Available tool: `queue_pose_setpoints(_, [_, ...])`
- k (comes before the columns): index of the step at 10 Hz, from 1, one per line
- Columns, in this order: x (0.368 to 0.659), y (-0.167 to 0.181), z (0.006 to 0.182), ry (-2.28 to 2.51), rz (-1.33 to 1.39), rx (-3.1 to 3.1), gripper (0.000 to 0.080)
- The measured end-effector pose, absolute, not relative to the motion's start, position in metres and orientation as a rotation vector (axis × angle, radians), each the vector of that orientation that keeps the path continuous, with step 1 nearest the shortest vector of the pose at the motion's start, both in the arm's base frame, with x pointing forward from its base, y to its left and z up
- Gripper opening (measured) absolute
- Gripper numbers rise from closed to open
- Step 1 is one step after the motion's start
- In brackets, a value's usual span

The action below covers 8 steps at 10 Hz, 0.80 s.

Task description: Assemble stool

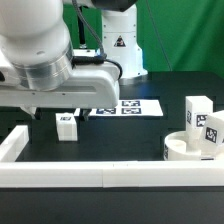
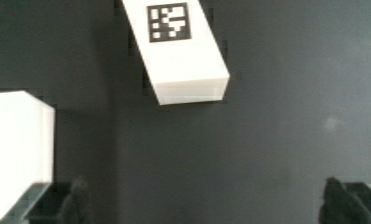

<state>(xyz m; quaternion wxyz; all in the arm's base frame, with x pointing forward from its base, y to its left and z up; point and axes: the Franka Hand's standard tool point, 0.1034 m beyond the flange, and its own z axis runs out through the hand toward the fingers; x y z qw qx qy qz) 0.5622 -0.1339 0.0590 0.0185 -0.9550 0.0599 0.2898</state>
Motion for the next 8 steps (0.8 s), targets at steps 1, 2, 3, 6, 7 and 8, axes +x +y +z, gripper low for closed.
queue_pose_setpoints(1, [0.552,-0.132,0.053,0.178,0.96,-2.937,0.0649])
queue_pose_setpoints(2, [0.538,-0.131,0.05,0.18,1.071,-2.882,0.0649])
queue_pose_setpoints(3, [0.531,-0.13,0.046,0.171,1.137,-2.846,0.0649])
queue_pose_setpoints(6, [0.511,-0.117,0.049,0.16,1.443,-2.698,0.0649])
queue_pose_setpoints(7, [0.511,-0.118,0.044,0.161,1.487,-2.673,0.0649])
queue_pose_setpoints(8, [0.512,-0.118,0.042,0.159,1.484,-2.677,0.0649])
